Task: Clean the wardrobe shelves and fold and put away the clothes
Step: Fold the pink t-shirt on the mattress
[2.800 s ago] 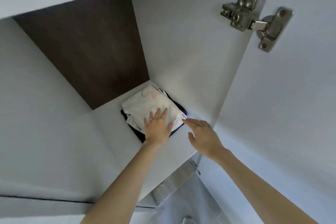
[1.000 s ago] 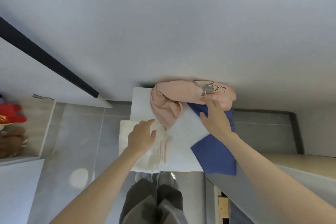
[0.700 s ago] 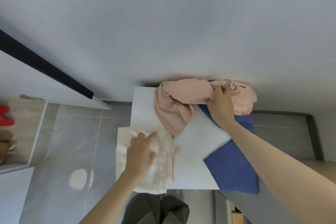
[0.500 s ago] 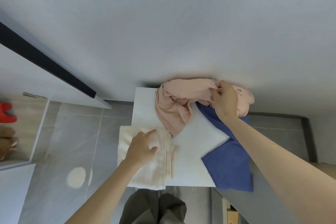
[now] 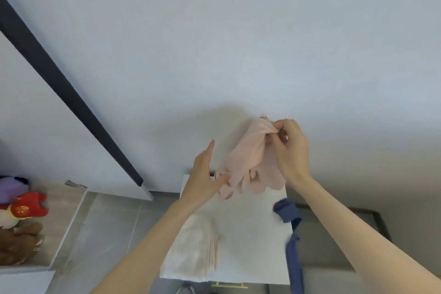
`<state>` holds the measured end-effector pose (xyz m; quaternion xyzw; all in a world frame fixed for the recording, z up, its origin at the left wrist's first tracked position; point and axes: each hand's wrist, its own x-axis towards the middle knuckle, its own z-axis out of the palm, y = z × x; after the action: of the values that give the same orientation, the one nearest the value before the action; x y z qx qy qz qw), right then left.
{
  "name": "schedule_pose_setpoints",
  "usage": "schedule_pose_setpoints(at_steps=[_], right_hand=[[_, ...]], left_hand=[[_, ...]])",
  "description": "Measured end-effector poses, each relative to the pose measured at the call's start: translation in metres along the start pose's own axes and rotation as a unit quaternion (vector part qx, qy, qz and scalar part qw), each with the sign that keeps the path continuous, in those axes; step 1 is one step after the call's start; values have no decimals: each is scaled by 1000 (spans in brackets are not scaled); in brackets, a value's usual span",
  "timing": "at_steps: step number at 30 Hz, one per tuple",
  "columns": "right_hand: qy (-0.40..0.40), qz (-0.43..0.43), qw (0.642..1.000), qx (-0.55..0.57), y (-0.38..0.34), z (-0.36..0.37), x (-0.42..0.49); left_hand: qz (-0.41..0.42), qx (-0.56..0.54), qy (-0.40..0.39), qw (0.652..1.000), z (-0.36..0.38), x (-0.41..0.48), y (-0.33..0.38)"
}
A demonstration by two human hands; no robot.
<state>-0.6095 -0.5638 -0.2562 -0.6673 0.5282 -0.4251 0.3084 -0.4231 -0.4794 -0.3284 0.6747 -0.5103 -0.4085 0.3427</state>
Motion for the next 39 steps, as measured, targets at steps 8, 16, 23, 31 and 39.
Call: schedule_pose_setpoints(at_steps=[8, 16, 23, 31, 39], right_hand=[[-42, 3, 995, 86, -111, -61, -34], [18, 25, 997, 70, -133, -104, -88], [-99, 121, 986, 49, -136, -96, -161], [43, 126, 991, -2, -160, -107, -248], [116, 26, 993, 3, -232, -168, -283]], left_hand=[[115, 4, 64, 991, -33, -50, 117], [185, -60, 104, 975, -70, -101, 168], [240, -134, 21, 961, -90, -158, 195], [253, -93, -8, 963, -111, -200, 184], [231, 114, -307, 916, -86, -225, 168]])
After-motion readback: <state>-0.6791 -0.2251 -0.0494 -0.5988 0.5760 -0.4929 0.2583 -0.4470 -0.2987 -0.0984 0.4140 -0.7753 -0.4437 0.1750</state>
